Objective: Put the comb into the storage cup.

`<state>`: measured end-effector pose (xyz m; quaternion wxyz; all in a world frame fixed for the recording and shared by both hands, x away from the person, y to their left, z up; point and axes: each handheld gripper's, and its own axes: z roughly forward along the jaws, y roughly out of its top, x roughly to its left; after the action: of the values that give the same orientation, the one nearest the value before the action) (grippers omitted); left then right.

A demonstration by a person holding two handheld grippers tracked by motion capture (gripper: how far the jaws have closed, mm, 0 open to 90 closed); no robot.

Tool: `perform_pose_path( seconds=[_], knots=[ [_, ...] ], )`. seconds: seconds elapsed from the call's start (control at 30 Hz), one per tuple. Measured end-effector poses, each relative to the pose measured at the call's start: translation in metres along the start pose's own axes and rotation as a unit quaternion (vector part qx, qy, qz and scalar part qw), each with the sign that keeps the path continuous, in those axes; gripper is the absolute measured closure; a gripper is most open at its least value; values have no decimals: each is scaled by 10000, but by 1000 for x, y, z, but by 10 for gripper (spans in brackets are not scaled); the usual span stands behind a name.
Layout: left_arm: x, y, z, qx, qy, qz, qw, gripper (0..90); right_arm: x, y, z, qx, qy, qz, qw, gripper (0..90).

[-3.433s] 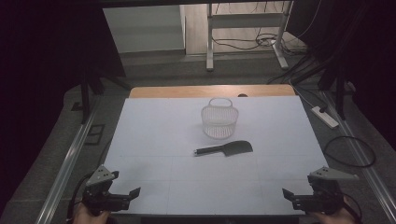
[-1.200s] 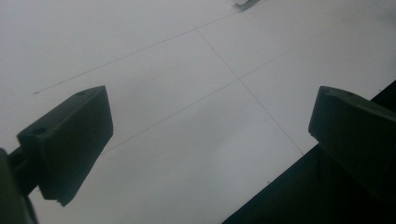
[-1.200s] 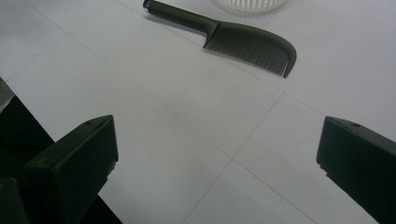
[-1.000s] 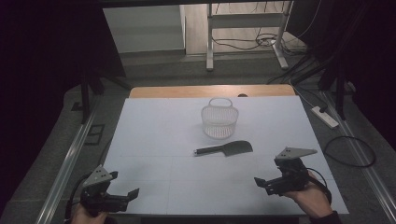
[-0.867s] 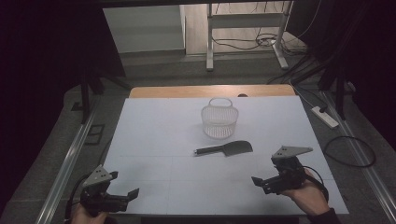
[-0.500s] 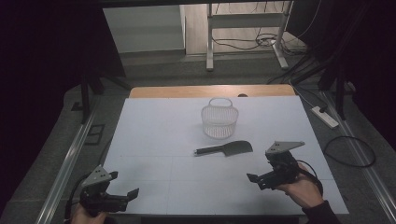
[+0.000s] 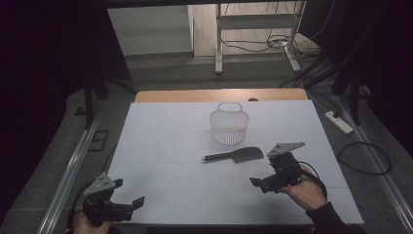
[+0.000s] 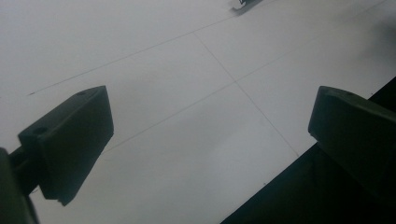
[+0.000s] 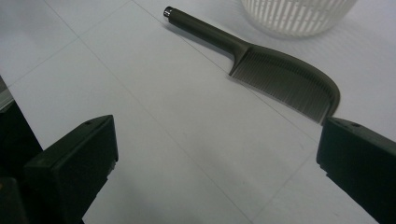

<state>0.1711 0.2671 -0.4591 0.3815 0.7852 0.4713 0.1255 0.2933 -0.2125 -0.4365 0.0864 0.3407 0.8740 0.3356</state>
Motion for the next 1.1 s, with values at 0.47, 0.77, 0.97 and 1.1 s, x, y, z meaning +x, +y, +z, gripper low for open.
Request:
perform_pose_path(
  seconds=[0.47, 0.77, 0.97, 1.1],
  knots=[
    [1, 0, 0, -22, -34, -26, 10000, 10, 0, 16, 23, 201, 197, -54, 9996, 0],
    [1, 0, -1, -15, -36, -30, 10000, 11, -6, 25, 36, 268, 163, -26, 9995, 0],
    [1, 0, -1, -19, -36, -32, 10000, 12, -7, 30, 43, 401, 118, -67, 9991, 0],
    [1, 0, -1, -21, -44, -35, 10000, 12, -7, 35, 48, 530, 63, -29, 9986, 0]
  ],
)
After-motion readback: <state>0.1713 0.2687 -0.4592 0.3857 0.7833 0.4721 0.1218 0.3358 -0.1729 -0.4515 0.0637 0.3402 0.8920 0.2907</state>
